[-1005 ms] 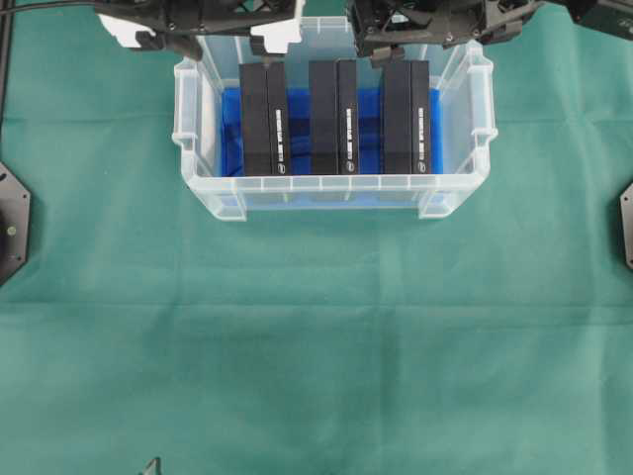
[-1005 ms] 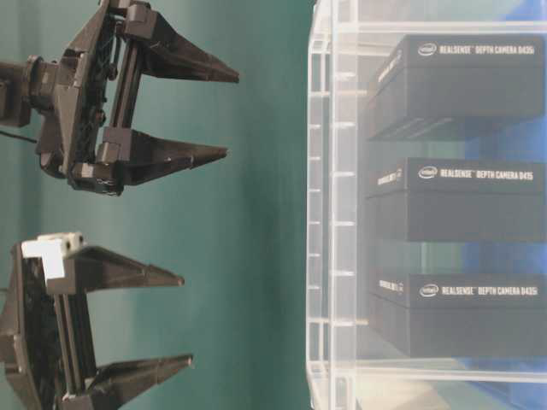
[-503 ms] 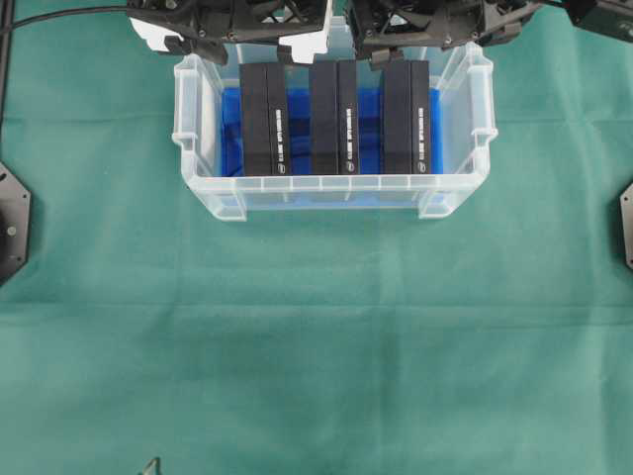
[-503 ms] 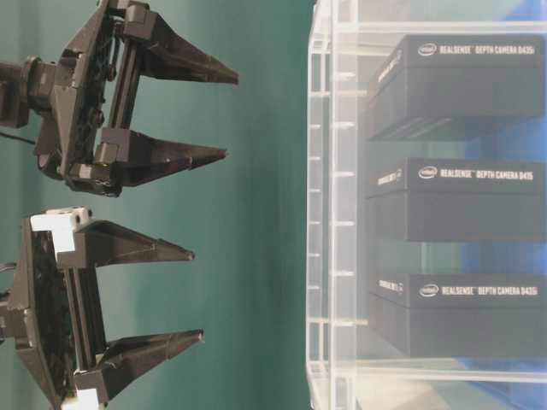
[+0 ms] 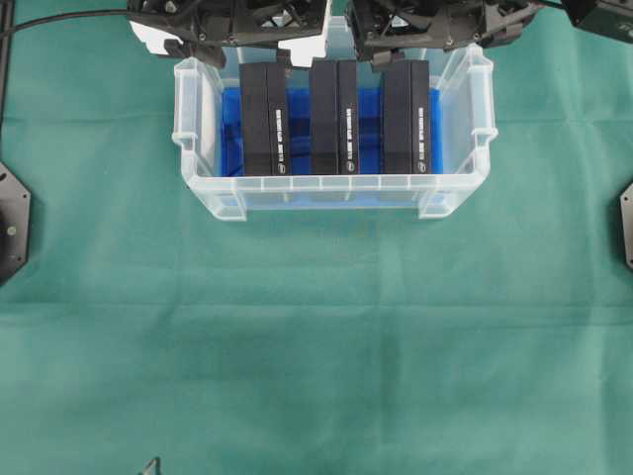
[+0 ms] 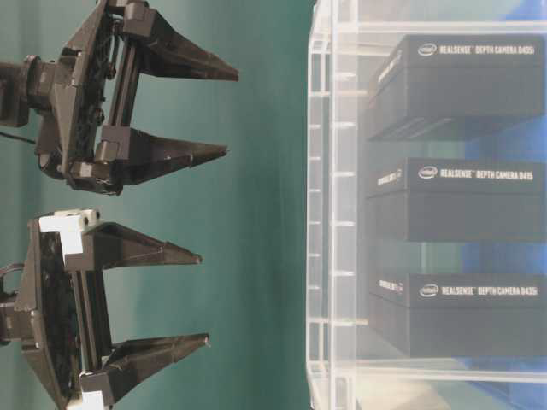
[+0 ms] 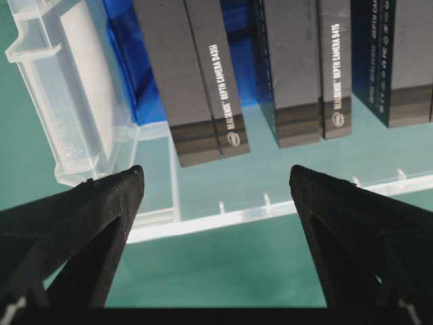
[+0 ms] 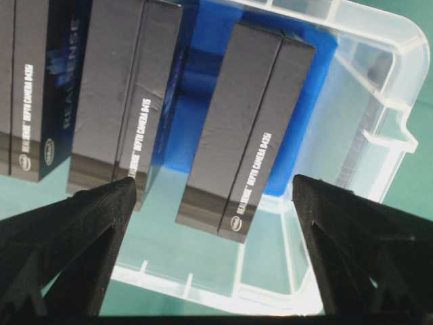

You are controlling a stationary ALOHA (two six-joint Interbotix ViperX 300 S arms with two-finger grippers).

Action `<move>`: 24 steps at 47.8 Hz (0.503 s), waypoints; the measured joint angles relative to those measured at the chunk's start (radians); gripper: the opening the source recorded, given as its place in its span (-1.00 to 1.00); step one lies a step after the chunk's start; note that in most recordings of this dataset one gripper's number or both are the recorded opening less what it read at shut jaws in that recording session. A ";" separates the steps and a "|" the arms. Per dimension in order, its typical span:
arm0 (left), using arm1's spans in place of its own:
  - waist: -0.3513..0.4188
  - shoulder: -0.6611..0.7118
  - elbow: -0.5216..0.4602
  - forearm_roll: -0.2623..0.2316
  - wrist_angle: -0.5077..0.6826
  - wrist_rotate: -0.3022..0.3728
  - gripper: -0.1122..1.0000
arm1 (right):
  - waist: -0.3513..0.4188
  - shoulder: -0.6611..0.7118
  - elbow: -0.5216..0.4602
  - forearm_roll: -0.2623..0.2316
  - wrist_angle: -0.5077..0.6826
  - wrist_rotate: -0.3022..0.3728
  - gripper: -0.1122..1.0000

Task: Take the box out of the case with both arms.
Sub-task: 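Move both grippers over the left and right black boxes in the bin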

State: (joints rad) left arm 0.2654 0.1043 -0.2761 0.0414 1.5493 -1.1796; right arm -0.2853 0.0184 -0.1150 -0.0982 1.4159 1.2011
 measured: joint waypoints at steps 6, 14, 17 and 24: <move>0.000 0.000 0.000 0.000 0.002 0.003 0.78 | 0.002 0.000 0.002 0.000 0.000 0.000 0.93; 0.000 0.000 0.002 0.000 0.002 0.002 0.78 | 0.002 0.000 0.002 0.005 0.014 0.000 0.93; 0.000 -0.002 0.002 0.000 0.003 0.002 0.78 | 0.002 0.002 0.002 0.005 0.017 0.000 0.93; 0.000 0.000 0.002 0.000 0.008 0.002 0.78 | 0.002 0.008 0.002 0.014 0.017 0.000 0.93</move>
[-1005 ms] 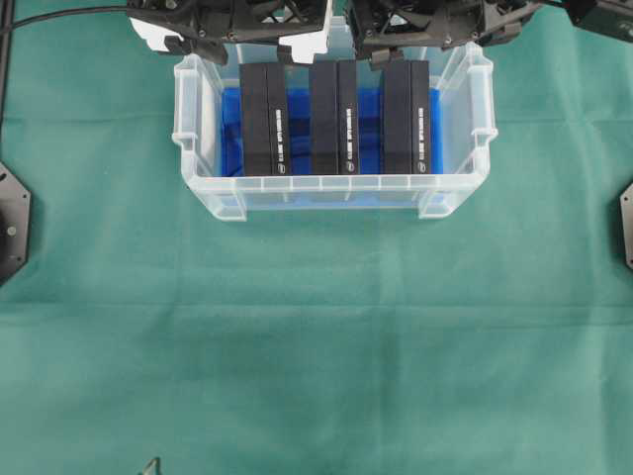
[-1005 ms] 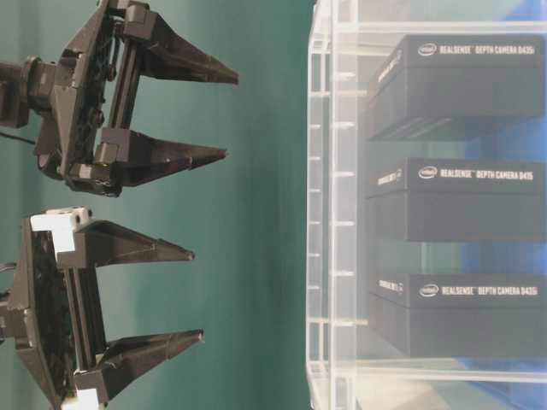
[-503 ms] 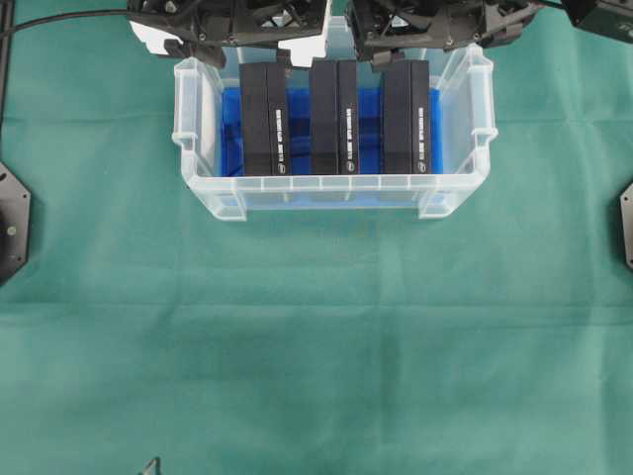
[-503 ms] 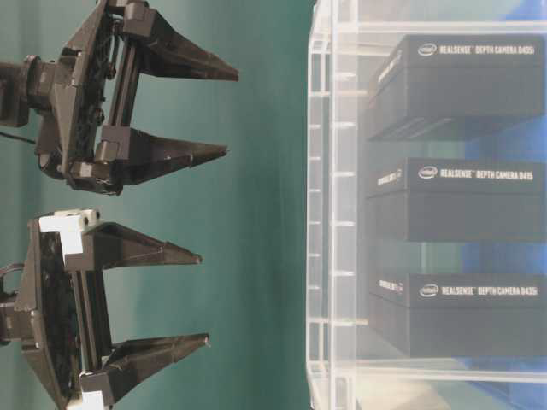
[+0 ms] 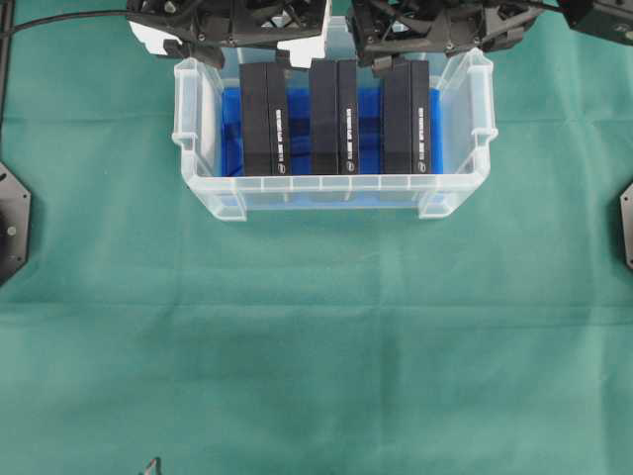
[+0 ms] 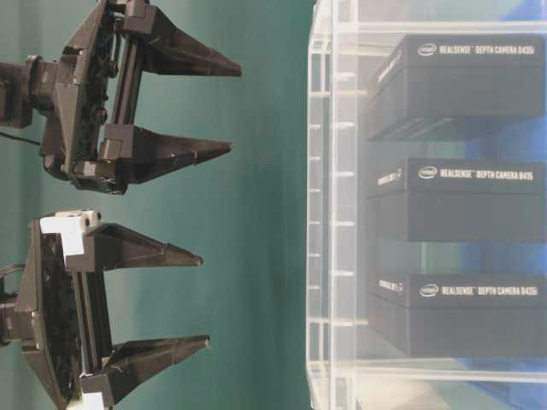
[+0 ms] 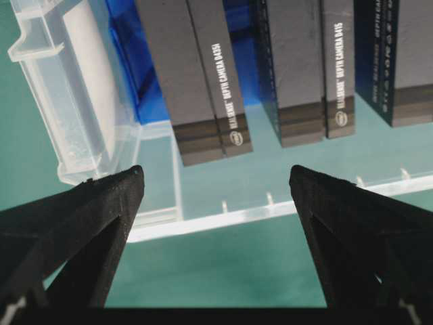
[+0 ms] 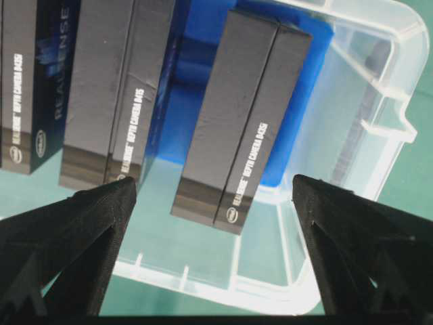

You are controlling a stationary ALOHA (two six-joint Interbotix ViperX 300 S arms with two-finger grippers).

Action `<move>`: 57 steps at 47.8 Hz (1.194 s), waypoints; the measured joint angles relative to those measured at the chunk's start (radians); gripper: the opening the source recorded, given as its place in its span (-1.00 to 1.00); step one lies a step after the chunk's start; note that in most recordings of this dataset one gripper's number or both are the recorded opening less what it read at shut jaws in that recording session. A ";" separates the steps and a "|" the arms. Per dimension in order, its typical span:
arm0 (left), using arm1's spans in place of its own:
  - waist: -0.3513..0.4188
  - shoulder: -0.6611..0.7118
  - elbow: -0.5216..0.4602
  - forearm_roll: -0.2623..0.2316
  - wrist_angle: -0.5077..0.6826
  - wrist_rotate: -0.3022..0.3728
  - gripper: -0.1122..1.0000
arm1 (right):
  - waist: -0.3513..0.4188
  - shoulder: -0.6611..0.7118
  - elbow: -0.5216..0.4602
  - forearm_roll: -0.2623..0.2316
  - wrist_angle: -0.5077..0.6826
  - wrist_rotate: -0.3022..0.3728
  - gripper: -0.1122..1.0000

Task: Take the box out of the case with both arms.
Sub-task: 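Move both grippers over the left and right black boxes in the bin, then lower both open grippers around the left and right boxes and close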

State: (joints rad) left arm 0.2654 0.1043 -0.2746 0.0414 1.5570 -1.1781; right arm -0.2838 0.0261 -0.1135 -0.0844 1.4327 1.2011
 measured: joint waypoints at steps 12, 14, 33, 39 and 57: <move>-0.002 0.000 0.000 0.000 0.014 0.000 0.78 | 0.002 0.002 0.000 0.014 0.009 0.002 0.93; 0.000 0.000 0.000 0.000 0.014 0.000 0.78 | 0.000 0.002 0.000 0.014 0.012 0.003 0.93; 0.000 0.000 0.009 0.000 0.014 0.000 0.78 | 0.000 0.009 0.000 0.018 0.038 0.005 0.93; 0.000 -0.002 0.015 0.000 0.014 0.000 0.78 | 0.002 0.009 0.000 0.018 0.037 0.006 0.93; 0.000 0.000 0.017 0.000 0.014 0.000 0.78 | 0.002 0.009 0.000 0.021 0.038 0.006 0.93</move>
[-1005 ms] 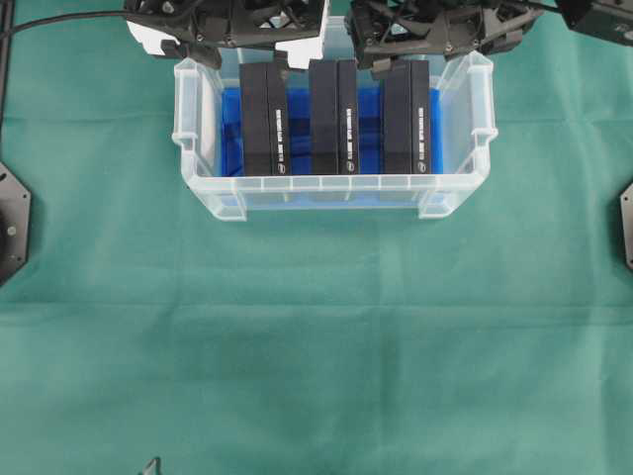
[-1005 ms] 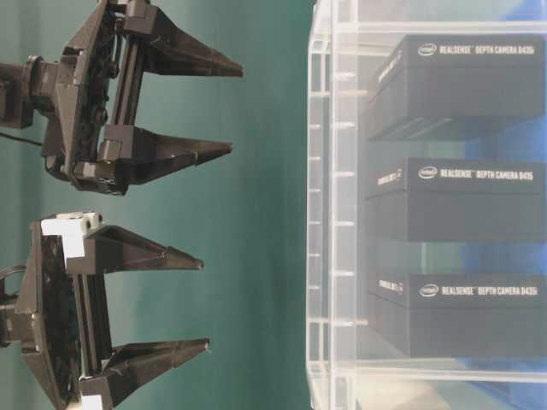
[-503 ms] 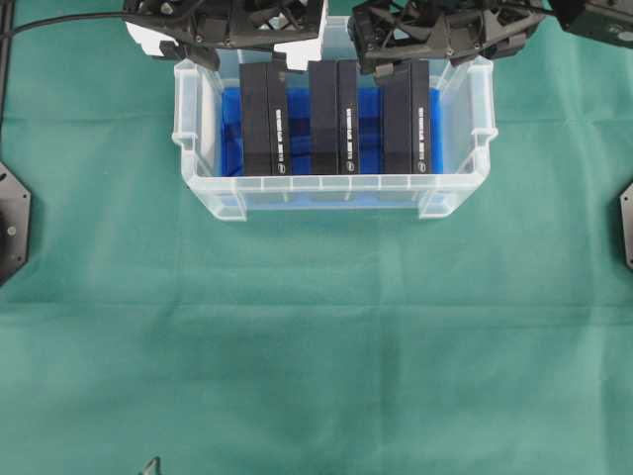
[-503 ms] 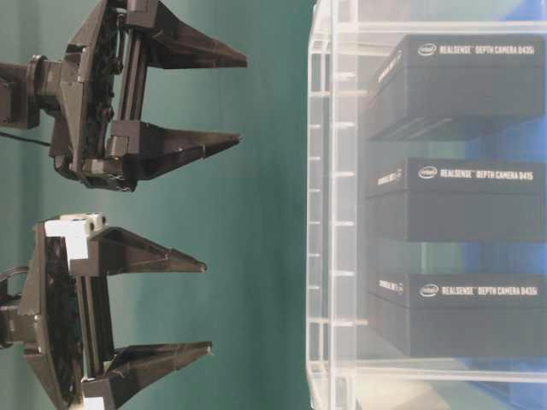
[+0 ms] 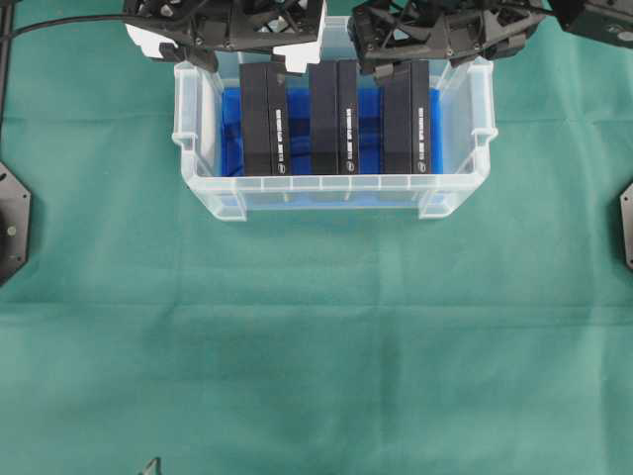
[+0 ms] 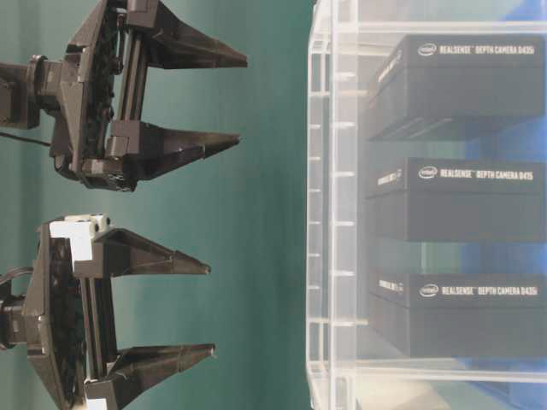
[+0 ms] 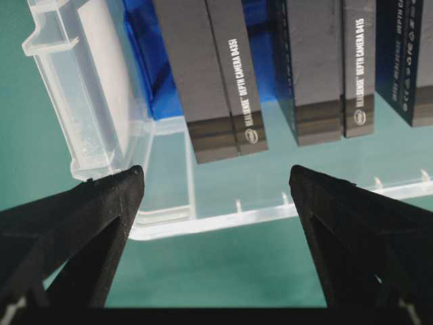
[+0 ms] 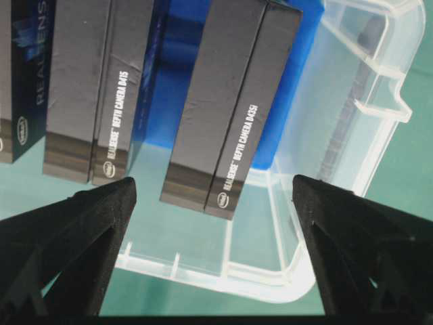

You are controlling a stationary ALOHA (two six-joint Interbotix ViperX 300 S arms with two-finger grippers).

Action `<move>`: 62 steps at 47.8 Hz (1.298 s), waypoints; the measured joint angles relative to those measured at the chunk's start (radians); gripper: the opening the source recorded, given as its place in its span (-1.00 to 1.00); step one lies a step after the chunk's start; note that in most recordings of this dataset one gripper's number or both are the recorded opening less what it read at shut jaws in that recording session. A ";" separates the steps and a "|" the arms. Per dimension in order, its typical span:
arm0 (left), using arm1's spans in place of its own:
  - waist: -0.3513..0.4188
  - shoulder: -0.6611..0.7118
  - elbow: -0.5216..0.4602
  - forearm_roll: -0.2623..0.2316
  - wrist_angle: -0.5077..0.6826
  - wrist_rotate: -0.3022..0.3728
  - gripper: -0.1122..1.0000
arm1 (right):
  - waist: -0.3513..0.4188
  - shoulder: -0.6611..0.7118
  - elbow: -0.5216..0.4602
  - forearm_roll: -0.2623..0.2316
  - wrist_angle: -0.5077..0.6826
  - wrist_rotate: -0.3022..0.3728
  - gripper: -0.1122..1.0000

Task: Take the box out of the case with both arms.
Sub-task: 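Lower both open grippers around the left and right boxes and close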

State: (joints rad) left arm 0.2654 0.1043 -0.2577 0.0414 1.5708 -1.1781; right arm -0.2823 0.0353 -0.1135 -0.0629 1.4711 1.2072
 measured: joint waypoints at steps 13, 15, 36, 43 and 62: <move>0.000 -0.002 0.037 0.000 -0.017 0.002 0.78 | 0.000 0.020 -0.002 0.000 -0.006 -0.002 0.93; 0.000 0.000 0.043 0.000 -0.023 0.000 0.78 | -0.002 0.026 0.000 0.000 -0.009 -0.002 0.93; 0.014 -0.002 0.172 0.003 -0.147 -0.003 0.78 | -0.002 0.061 0.080 0.012 -0.092 0.003 0.93; 0.020 0.000 0.210 0.003 -0.201 -0.006 0.78 | -0.009 0.063 0.121 0.015 -0.129 0.005 0.93; 0.035 0.021 0.288 0.005 -0.319 -0.009 0.78 | -0.043 0.061 0.209 0.015 -0.233 0.005 0.93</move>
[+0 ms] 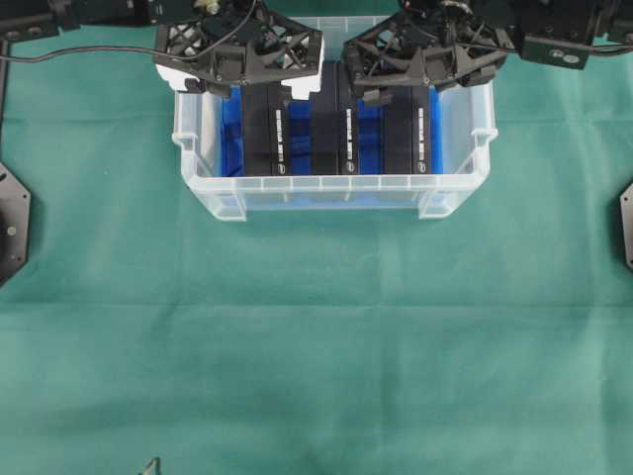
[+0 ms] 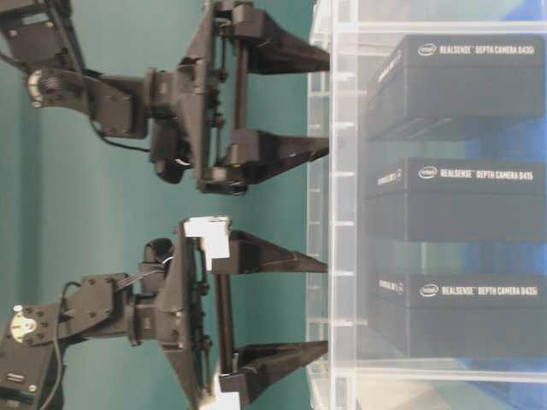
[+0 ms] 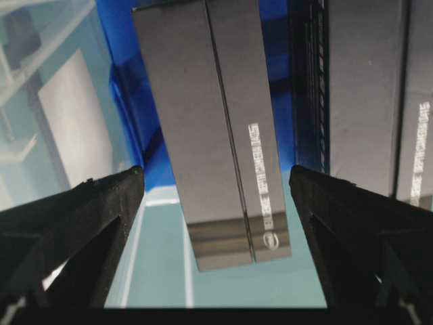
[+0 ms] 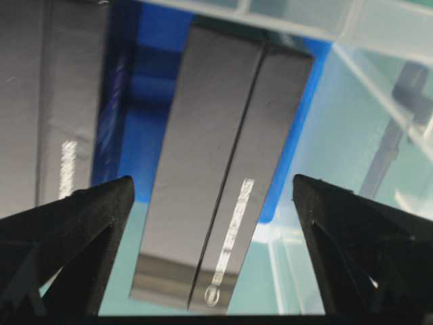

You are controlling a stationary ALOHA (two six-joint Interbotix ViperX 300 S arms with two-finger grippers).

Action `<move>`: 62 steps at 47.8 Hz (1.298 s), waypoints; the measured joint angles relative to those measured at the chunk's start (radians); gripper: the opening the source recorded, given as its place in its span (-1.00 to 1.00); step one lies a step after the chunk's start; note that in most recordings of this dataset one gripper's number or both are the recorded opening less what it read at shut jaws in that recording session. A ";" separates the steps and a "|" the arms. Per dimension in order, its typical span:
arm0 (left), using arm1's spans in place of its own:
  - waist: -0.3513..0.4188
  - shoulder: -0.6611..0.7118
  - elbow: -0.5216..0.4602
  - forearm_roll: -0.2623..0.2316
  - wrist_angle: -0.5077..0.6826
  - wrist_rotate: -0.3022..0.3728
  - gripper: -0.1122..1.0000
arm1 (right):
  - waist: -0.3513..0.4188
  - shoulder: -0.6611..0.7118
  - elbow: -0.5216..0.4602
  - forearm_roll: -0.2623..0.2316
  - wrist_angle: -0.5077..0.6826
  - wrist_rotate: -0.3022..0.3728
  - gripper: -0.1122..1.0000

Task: Take the box out of the case with both arms.
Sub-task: 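Lower both open grippers around the left and right boxes and close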

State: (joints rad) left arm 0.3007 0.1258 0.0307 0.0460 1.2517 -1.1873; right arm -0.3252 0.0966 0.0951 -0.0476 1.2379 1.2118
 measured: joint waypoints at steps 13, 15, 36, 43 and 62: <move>0.011 0.017 0.058 0.000 -0.052 -0.015 0.78 | -0.015 0.000 0.066 0.000 -0.089 0.021 0.93; 0.012 0.017 0.067 0.000 -0.066 -0.023 0.78 | -0.015 0.002 0.074 0.000 -0.101 0.023 0.93; 0.020 0.041 0.101 -0.002 -0.146 -0.038 0.77 | -0.012 0.048 0.089 0.006 -0.155 0.028 0.93; 0.018 0.052 0.106 -0.005 -0.147 -0.040 0.77 | -0.012 0.054 0.089 0.009 -0.150 0.026 0.93; 0.018 0.048 0.117 -0.011 -0.147 -0.035 0.75 | -0.012 0.055 0.089 0.012 -0.153 0.028 0.93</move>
State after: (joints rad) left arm 0.3191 0.1733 0.1473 0.0353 1.1045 -1.2226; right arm -0.3375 0.1519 0.1841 -0.0353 1.0845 1.2395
